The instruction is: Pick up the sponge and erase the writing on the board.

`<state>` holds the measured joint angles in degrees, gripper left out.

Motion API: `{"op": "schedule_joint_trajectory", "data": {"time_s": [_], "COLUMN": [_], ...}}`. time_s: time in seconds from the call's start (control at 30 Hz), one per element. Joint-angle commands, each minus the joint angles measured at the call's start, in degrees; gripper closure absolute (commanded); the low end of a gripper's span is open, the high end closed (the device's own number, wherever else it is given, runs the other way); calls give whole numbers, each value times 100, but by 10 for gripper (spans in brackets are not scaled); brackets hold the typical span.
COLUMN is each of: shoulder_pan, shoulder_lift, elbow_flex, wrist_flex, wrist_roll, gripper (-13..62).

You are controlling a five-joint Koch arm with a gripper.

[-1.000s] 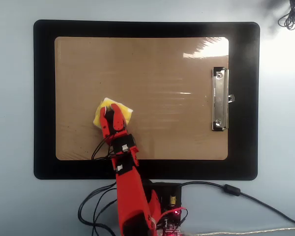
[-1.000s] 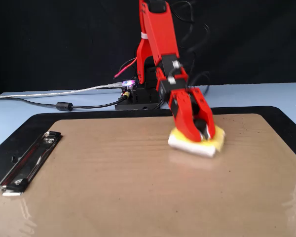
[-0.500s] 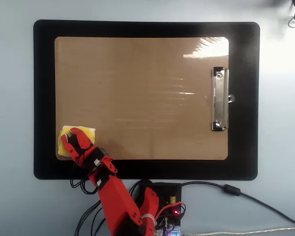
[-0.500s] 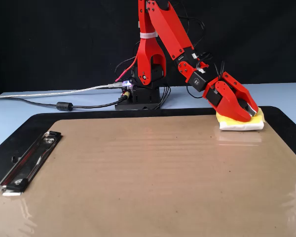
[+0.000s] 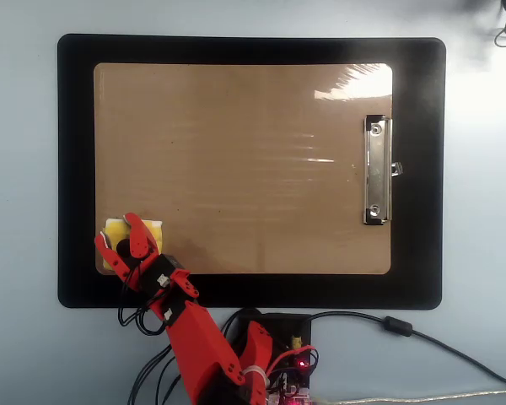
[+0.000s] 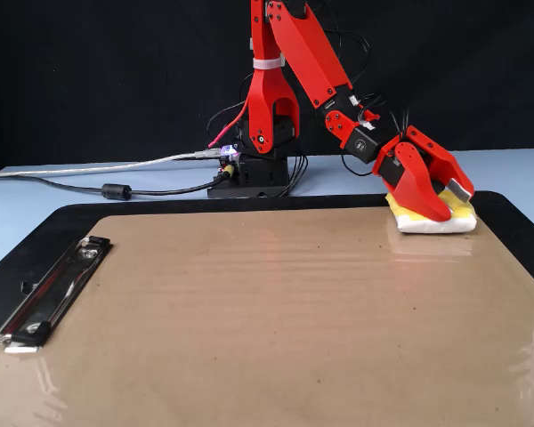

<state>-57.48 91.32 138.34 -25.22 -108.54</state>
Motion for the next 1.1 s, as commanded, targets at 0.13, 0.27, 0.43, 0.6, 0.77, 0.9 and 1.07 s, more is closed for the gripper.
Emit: {"op": "schedule_joint_trajectory", "data": {"time_s": [0.13, 0.27, 0.43, 0.6, 0.77, 0.9, 1.07], "shoulder_pan": [1758, 3155, 3858, 4843, 5098, 5098, 5089], "shoulder_lift": [2004, 4456, 4395, 4368, 4359, 4351, 4351], "elbow_flex": [26, 1723, 1784, 1784, 369, 0, 325], "wrist_flex": [-633, 2127, 4535, 6592, 10336, 12190, 10802], "wrist_roll": [-105, -940, -888, -343, 1327, 1978, 1995], "gripper": [163, 149, 150, 150, 149, 149, 150]}}
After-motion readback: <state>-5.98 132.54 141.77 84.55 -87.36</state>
